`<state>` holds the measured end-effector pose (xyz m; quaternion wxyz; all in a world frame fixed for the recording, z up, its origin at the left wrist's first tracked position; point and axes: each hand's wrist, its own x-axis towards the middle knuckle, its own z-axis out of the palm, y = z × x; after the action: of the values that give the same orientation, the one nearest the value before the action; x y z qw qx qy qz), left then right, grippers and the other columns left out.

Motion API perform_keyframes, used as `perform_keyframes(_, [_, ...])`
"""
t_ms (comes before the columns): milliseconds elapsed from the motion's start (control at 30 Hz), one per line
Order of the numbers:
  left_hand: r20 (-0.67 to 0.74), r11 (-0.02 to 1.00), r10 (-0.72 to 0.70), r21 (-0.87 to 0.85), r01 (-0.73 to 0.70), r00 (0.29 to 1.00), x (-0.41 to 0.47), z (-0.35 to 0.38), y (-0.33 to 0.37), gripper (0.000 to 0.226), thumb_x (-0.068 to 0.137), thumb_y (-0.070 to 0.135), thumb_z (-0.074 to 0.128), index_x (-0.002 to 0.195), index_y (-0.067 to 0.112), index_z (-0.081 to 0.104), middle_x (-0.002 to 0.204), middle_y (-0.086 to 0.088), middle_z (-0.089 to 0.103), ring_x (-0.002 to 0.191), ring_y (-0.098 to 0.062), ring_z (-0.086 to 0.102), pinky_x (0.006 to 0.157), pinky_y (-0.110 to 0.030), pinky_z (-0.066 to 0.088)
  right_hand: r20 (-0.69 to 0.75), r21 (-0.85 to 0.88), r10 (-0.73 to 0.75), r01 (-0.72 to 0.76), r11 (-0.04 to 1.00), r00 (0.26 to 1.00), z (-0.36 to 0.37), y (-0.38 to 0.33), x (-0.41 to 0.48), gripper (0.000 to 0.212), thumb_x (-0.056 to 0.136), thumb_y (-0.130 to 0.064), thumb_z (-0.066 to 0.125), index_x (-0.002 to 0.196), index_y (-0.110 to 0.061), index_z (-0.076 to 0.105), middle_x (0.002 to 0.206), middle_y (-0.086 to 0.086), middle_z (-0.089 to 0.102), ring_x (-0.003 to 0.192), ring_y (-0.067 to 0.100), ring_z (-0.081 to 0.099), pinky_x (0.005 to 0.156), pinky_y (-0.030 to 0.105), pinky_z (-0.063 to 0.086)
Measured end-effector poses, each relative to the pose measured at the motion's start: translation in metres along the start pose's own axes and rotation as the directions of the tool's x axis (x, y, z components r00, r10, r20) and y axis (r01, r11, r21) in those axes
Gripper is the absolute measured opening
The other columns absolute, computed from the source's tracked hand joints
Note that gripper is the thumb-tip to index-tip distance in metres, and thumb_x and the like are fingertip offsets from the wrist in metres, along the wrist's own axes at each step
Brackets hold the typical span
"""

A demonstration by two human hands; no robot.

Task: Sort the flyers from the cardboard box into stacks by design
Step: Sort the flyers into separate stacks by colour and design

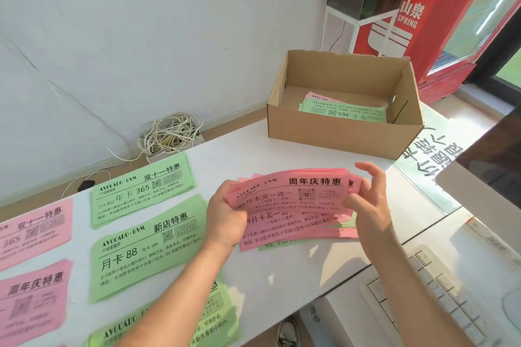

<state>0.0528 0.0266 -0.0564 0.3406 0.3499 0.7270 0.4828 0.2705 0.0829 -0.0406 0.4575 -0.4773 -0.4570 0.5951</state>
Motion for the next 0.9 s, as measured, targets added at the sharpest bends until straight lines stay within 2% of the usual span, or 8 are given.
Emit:
perform_keyframes(200, [0.028, 1.000, -0.014, -0.003, 0.015, 0.999, -0.002, 0.005, 0.010, 0.038, 0.076, -0.004, 0.071, 0.093, 0.028, 0.058, 0.091, 0.011, 0.071, 0.089, -0.005, 0.067, 0.086, -0.030, 0.052, -0.016, -0.324, -0.048, 0.040, 0.945, 0.999, 0.025, 0.004, -0.001, 0.086, 0.078, 0.012, 0.045, 0.129, -0.054, 0.023, 0.091, 0.023, 0.065, 0.082, 0.047, 0.061, 0.066, 0.059, 0.054])
perform_keyframes(267, [0.024, 1.000, 0.009, -0.005, -0.009, 1.000, -0.003, -0.003, 0.016, 0.033, 0.077, -0.004, 0.070, 0.092, 0.025, 0.060, 0.089, 0.009, 0.072, 0.088, -0.005, 0.067, 0.087, -0.034, 0.053, 0.005, -0.336, -0.108, 0.103, 0.936, 0.994, 0.030, -0.003, -0.003, 0.085, 0.080, 0.014, 0.042, 0.131, -0.052, 0.024, 0.094, 0.028, 0.062, 0.080, 0.053, 0.055, 0.062, 0.058, 0.050])
perform_keyframes(400, [0.021, 0.992, 0.010, -0.123, -0.008, 1.000, -0.010, -0.045, 0.032, 0.039, 0.079, -0.010, 0.065, 0.098, 0.024, 0.061, 0.096, 0.004, 0.072, 0.094, -0.014, 0.068, 0.086, -0.042, 0.055, 0.127, -0.403, -0.161, 0.199, 0.893, 0.979, 0.046, -0.033, -0.012, 0.094, 0.082, 0.017, 0.039, 0.133, -0.060, 0.020, 0.090, 0.026, 0.062, 0.076, 0.049, 0.056, 0.058, 0.051, 0.054])
perform_keyframes(500, [-0.061, 0.995, 0.039, -0.089, -0.045, 0.997, -0.021, -0.088, 0.040, 0.040, 0.083, -0.006, 0.063, 0.107, 0.025, 0.055, 0.099, 0.007, 0.070, 0.094, -0.007, 0.065, 0.090, -0.037, 0.052, 0.282, -0.481, -0.172, 0.294, 0.826, 0.944, 0.071, -0.048, -0.019, 0.089, 0.086, 0.012, 0.039, 0.128, -0.065, 0.026, 0.093, -0.001, 0.069, 0.062, 0.018, 0.059, 0.052, 0.024, 0.049])
perform_keyframes(567, [-0.119, 0.994, 0.083, -0.061, -0.091, 0.989, -0.030, -0.119, 0.039, 0.046, 0.085, -0.006, 0.062, 0.106, 0.034, 0.050, 0.099, 0.011, 0.068, 0.093, -0.001, 0.064, 0.089, -0.031, 0.051, 0.335, -0.491, -0.184, 0.337, 0.803, 0.924, 0.095, -0.054, -0.027, 0.081, 0.087, 0.012, 0.040, 0.120, -0.063, 0.040, 0.095, -0.007, 0.068, 0.063, 0.017, 0.059, 0.049, 0.022, 0.047])
perform_keyframes(667, [-0.187, 0.990, 0.110, -0.067, -0.124, 0.976, -0.048, -0.168, 0.031, 0.060, 0.086, -0.010, 0.058, 0.113, 0.041, 0.042, 0.095, 0.009, 0.069, 0.083, -0.001, 0.068, 0.072, -0.018, 0.053, 0.358, -0.464, -0.179, 0.341, 0.818, 0.916, 0.137, -0.054, -0.044, 0.075, 0.086, 0.015, 0.041, 0.109, -0.055, 0.051, 0.095, -0.010, 0.067, 0.071, 0.022, 0.062, 0.046, 0.024, 0.047])
perform_keyframes(767, [-0.198, 0.991, 0.051, -0.109, -0.074, 0.979, -0.069, -0.222, 0.015, 0.063, 0.086, -0.003, 0.063, 0.125, 0.040, 0.039, 0.092, 0.004, 0.072, 0.078, -0.007, 0.070, 0.061, -0.023, 0.054, 0.379, -0.438, -0.130, 0.301, 0.847, 0.916, 0.181, -0.053, -0.066, 0.069, 0.083, 0.018, 0.038, 0.103, -0.045, 0.055, 0.097, -0.003, 0.066, 0.060, 0.017, 0.057, 0.041, 0.017, 0.042])
perform_keyframes(900, [-0.131, 0.991, -0.082, -0.120, 0.066, 0.988, -0.099, -0.295, -0.012, 0.044, 0.087, 0.007, 0.065, 0.118, 0.035, 0.053, 0.091, 0.003, 0.074, 0.075, -0.021, 0.072, 0.057, -0.043, 0.058, 0.412, -0.482, 0.023, 0.196, 0.854, 0.911, 0.235, -0.038, -0.096, 0.071, 0.081, 0.018, 0.037, 0.098, -0.048, 0.058, 0.092, -0.006, 0.068, 0.070, 0.024, 0.063, 0.060, 0.046, 0.057])
